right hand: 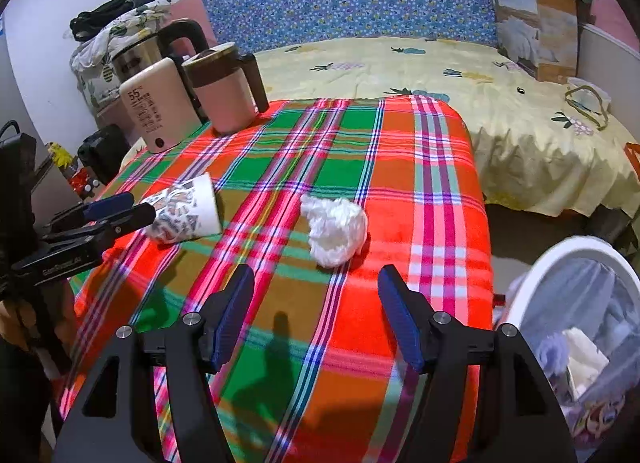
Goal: Collect trash
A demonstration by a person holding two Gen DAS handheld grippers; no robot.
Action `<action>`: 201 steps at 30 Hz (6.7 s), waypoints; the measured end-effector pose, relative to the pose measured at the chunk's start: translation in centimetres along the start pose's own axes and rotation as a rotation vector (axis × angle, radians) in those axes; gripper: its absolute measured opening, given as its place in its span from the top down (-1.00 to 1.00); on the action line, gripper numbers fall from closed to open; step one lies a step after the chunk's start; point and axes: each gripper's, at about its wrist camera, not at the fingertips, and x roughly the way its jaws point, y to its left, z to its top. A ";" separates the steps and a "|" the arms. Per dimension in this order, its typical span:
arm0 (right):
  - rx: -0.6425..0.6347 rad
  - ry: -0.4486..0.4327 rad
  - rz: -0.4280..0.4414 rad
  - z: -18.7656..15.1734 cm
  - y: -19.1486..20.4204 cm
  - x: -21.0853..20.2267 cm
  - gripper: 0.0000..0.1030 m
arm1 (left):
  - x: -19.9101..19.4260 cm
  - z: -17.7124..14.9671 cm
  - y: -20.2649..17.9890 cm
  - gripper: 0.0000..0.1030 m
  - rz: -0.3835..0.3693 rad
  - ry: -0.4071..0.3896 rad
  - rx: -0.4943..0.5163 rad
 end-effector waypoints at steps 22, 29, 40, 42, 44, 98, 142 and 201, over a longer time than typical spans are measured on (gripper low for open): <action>0.016 0.053 -0.028 1.0 -0.7 2.9 0.36 | 3.5 -0.6 -0.1 -0.25 0.013 0.119 0.007; 0.013 0.037 -0.016 0.7 -0.3 2.2 0.42 | 2.2 -1.3 -0.9 -0.06 0.033 0.101 0.000; 0.049 -0.002 -0.002 -0.3 -0.8 0.0 0.42 | -1.0 -1.9 -1.9 -0.03 0.026 0.037 -0.045; 0.054 -0.016 -0.001 -0.6 -0.6 -0.7 0.42 | -1.7 -2.1 -2.4 -0.03 0.025 0.029 -0.046; 0.054 -0.030 0.001 -0.9 -0.5 -1.5 0.42 | -2.5 -2.5 -3.1 -0.03 0.017 0.022 -0.051; 0.203 -0.173 -0.128 -8.3 -5.4 -12.6 0.42 | -8.8 -5.7 -21.8 -0.04 -0.190 -0.002 0.093; 0.310 -0.156 -0.320 -9.0 -11.7 -12.8 -0.13 | 2.0 -2.6 -30.5 -0.10 -0.360 0.116 0.220; 0.153 -0.236 -0.247 -13.8 -0.6 -17.5 -0.13 | -15.6 -11.8 -22.1 -0.10 -0.156 -0.048 0.105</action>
